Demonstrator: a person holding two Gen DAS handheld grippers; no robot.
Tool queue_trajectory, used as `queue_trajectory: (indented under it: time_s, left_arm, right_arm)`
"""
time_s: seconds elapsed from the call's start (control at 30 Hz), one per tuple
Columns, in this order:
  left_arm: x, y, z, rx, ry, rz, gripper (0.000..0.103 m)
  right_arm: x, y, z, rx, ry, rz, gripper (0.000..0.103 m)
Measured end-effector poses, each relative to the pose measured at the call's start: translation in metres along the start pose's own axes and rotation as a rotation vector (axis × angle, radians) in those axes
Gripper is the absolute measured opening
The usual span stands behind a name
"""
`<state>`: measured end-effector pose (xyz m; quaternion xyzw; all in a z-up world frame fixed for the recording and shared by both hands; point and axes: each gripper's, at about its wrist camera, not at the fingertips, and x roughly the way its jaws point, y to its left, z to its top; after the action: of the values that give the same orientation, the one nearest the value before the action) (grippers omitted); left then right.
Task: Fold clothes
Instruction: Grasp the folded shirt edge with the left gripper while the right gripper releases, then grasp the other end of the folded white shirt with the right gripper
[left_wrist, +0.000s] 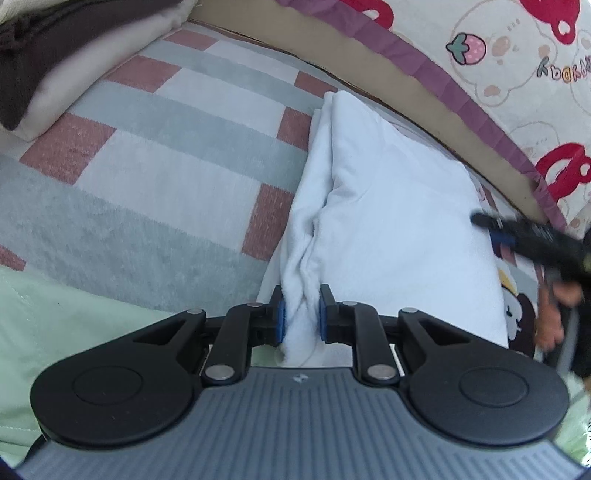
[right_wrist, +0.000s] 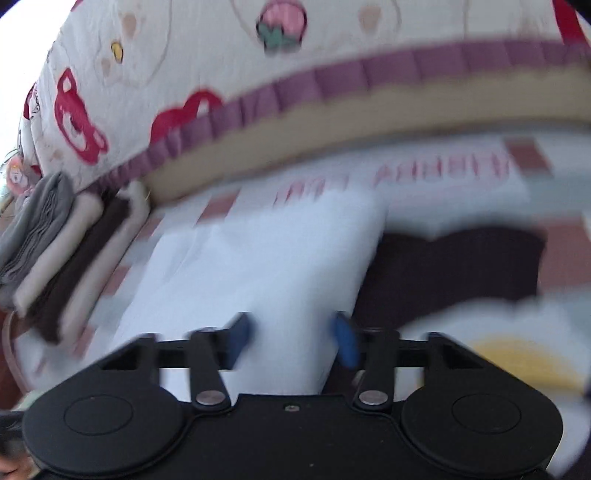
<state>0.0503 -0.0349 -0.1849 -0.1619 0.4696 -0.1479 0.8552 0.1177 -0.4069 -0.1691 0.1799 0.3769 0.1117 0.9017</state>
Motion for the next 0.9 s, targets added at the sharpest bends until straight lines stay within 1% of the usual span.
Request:
queue_trajectory:
  time_s: [0.07, 0.1, 0.13, 0.17, 0.2, 0.23, 0.3, 0.33, 0.4, 0.43, 0.53, 0.6, 0.63, 0.67, 0.87, 0.9]
  left_arm:
    - [0.002, -0.002, 0.0, 0.014, 0.004, 0.012, 0.017]
    - [0.002, -0.003, 0.0, 0.015, 0.005, 0.017, 0.017]
    - [0.003, -0.003, -0.001, 0.015, 0.005, 0.019, 0.017]
    - [0.003, -0.003, -0.001, 0.013, 0.003, 0.02, 0.017]
    - [0.003, -0.003, -0.001, 0.012, 0.002, 0.021, 0.017]
    - [0.003, -0.003, -0.002, 0.011, 0.0, 0.021, 0.017]
    - [0.003, -0.003, -0.002, 0.007, -0.001, 0.021, 0.017]
    - [0.003, -0.003, -0.002, 0.008, -0.001, 0.021, 0.017]
    - [0.004, -0.004, -0.003, 0.009, -0.001, 0.023, 0.017]
    - [0.004, -0.004, -0.003, 0.008, -0.001, 0.024, 0.017]
    - [0.004, -0.005, -0.003, 0.006, 0.002, 0.029, 0.018]
    - [0.004, -0.005, -0.002, 0.006, 0.006, 0.034, 0.019]
    - [0.004, -0.005, -0.002, 0.007, 0.007, 0.036, 0.02]
    - [0.004, -0.005, -0.002, 0.007, 0.007, 0.037, 0.02]
    - [0.004, -0.006, -0.001, 0.009, 0.007, 0.042, 0.021]
    - [0.004, -0.007, -0.001, 0.009, 0.008, 0.043, 0.021]
  right_arm:
    - [0.007, -0.016, 0.018, -0.012, -0.031, -0.054, 0.012]
    - [0.01, -0.025, 0.028, -0.016, -0.045, -0.083, 0.005]
    - [0.011, -0.039, 0.037, -0.009, -0.051, -0.126, 0.001]
    - [0.012, -0.051, 0.043, -0.001, -0.066, -0.169, 0.002]
    - [0.01, -0.059, 0.046, 0.013, -0.078, -0.181, 0.002]
    - [0.011, -0.058, 0.046, 0.017, -0.079, -0.172, 0.002]
    - [0.013, -0.056, 0.045, 0.024, -0.081, -0.155, 0.009]
    - [0.015, -0.055, 0.044, 0.028, -0.081, -0.147, 0.011]
    - [0.017, -0.053, 0.043, 0.035, -0.083, -0.13, 0.028]
    - [0.018, -0.053, 0.043, 0.038, -0.083, -0.122, 0.043]
    - [0.022, -0.05, 0.041, 0.049, -0.086, -0.096, 0.043]
    - [0.024, -0.048, 0.04, 0.056, -0.087, -0.079, 0.012]
    - [0.025, -0.048, 0.04, 0.06, -0.088, -0.071, 0.002]
    - [0.026, -0.047, 0.04, 0.06, -0.09, -0.072, 0.002]
    - [0.005, -0.064, 0.042, -0.046, -0.162, -0.463, 0.002]
    - [0.003, -0.063, 0.043, -0.085, -0.162, -0.582, 0.002]
